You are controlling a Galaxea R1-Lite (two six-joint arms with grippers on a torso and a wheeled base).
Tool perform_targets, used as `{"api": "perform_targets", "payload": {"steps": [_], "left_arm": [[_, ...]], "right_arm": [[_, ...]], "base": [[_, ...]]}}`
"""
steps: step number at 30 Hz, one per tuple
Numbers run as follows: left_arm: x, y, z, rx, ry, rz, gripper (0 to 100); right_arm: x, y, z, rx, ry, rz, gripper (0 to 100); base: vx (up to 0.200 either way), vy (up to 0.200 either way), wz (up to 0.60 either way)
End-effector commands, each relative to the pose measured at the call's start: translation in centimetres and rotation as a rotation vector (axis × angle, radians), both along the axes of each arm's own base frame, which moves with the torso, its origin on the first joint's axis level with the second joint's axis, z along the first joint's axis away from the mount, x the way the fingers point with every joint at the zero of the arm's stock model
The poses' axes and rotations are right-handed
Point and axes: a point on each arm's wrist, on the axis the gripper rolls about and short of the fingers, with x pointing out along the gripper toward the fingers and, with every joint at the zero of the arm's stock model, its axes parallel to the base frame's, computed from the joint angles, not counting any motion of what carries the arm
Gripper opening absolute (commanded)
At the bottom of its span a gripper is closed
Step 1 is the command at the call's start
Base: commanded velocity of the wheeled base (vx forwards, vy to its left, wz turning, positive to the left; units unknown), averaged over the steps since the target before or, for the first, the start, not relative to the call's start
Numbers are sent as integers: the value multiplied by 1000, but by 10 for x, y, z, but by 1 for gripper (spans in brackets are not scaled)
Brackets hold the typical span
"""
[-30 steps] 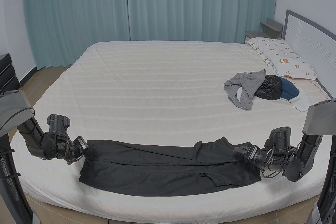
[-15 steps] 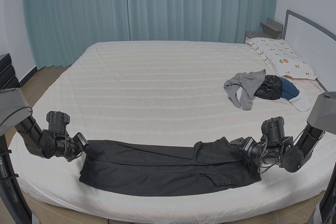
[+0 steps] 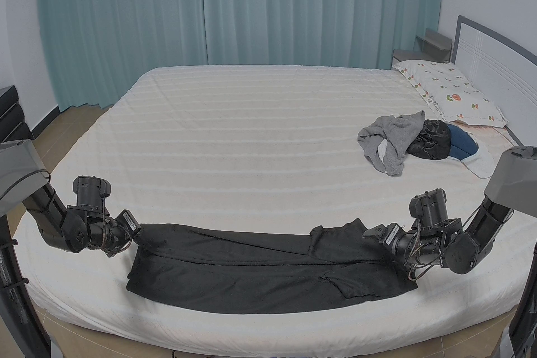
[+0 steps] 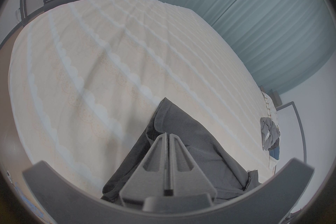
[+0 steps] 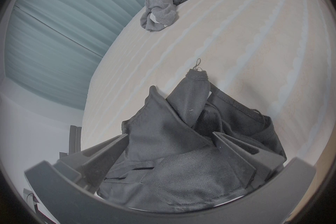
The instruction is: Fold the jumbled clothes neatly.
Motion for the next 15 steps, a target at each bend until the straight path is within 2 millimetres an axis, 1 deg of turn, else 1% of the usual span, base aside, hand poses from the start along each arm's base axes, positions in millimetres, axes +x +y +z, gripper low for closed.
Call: {"api": "perform_targets", "payload": {"steps": [1,5,6,10,15], "left_arm": [[1,0,-2,0,4,0,0],[1,0,-3,-1,7,0,0],[1,0,-2,-1,6,0,0],[0,0,-2,0,4,0,0],[1,1,0,0,-3,2,0]], "right_arm": [[1,1,1,3,0,0,100],[2,3,-2,3,10,1,100],[2,4,-4,1,14,4,0],[4,4,-12,-20,31,-11,0],[6,4,-12,-35,41,-23,0]], "base": [[0,0,0],[0,0,0],[0,0,0],[0,0,0],[0,0,0]]}}
